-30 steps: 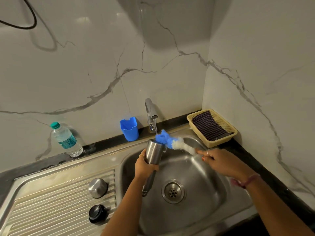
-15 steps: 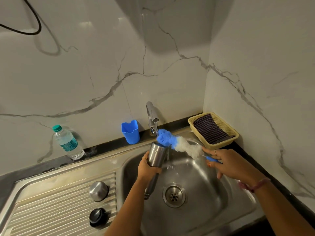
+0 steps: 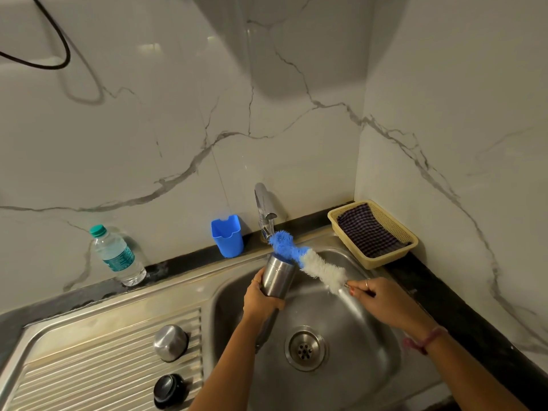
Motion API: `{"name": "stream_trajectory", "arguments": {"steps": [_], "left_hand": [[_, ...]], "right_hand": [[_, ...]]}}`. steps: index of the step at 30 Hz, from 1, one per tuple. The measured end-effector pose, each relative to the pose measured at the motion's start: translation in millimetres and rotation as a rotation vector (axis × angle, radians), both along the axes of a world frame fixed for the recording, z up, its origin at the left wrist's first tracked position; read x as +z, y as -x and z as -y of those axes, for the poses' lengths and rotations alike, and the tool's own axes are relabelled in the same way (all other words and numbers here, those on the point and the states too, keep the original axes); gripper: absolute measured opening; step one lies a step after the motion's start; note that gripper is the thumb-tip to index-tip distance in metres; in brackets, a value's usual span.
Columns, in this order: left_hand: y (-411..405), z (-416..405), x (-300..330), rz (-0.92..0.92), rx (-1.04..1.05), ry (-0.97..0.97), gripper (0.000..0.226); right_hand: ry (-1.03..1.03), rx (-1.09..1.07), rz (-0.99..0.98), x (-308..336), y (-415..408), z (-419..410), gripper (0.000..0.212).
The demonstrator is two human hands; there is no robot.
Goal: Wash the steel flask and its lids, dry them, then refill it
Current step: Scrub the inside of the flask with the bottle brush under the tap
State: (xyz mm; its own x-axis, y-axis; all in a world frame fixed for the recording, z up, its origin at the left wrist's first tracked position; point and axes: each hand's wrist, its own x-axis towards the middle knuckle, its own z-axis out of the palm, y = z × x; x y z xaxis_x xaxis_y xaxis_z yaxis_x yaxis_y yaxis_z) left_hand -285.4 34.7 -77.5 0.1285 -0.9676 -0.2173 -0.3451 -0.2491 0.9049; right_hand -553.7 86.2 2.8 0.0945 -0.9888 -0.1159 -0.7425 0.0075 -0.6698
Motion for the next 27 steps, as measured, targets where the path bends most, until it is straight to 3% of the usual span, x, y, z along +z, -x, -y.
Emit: {"name": "stream_trajectory", "arguments": {"steps": [10, 21, 27], "left_hand": [[-4.5, 8.0, -7.9, -0.052, 0.043, -0.011, 0.096], [-8.7, 8.4, -15.4, -0.122, 0.082, -0.026, 0.094], [-4.5, 13.8, -13.5, -0.136, 0.061, -0.045, 0.094]], "right_hand": [[-0.131, 0.025, 0.062, 3.4, 14.6, 20.4, 0.027], [-0.218, 0.057, 0.164, 10.6, 31.7, 29.1, 0.01], [-0.179, 0.076, 0.153, -7.8, 10.5, 32.7, 0.023]]}}
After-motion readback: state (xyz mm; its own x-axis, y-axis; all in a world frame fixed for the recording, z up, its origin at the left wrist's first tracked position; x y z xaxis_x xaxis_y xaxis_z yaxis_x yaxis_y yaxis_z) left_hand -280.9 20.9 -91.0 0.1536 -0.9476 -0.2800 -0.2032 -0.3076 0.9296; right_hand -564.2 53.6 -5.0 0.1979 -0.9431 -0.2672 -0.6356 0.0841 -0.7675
